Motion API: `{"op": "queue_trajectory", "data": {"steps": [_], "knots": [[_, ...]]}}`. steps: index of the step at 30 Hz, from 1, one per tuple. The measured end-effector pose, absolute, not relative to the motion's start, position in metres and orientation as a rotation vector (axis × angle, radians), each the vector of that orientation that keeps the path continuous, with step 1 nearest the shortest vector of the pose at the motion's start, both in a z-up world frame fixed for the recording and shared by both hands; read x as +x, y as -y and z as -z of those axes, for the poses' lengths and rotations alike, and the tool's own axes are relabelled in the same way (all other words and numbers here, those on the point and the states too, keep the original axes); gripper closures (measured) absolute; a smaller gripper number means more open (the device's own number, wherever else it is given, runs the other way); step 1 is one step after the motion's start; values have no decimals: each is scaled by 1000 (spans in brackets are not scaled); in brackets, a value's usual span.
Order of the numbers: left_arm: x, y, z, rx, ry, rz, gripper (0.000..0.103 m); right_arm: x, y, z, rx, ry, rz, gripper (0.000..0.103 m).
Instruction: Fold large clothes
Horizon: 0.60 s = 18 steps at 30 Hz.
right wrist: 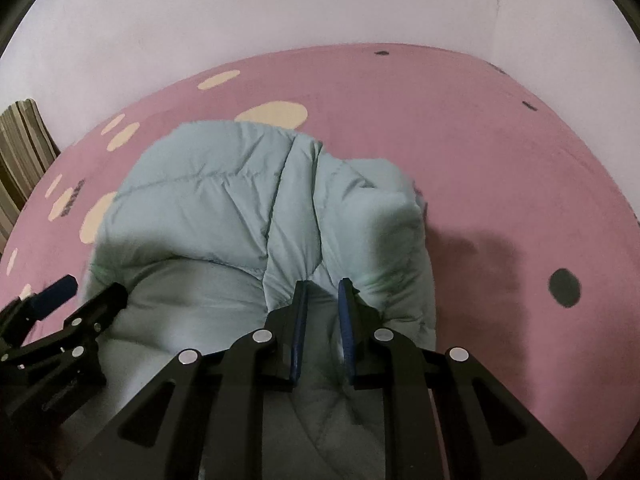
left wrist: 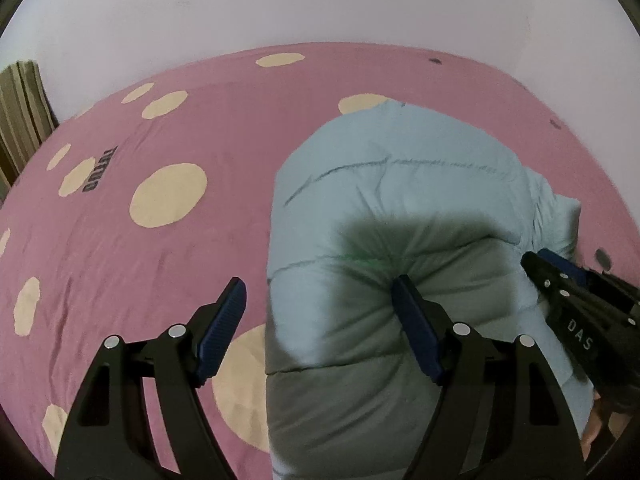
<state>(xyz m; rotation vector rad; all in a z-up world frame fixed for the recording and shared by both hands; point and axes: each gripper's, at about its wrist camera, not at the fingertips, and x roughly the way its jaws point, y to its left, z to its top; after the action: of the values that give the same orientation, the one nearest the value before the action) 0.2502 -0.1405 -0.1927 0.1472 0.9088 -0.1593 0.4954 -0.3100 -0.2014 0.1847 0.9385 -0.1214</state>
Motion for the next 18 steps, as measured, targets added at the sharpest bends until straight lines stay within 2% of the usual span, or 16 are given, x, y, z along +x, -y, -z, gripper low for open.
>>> {"op": "queue_trajectory", "data": {"steps": [10,18], "knots": [[258,142,223,116,-915,157,18,495,312,225,191,-880,129,87],[226,113,177,11,-890,186,19,455,315,181,236,-817,108,87]]}}
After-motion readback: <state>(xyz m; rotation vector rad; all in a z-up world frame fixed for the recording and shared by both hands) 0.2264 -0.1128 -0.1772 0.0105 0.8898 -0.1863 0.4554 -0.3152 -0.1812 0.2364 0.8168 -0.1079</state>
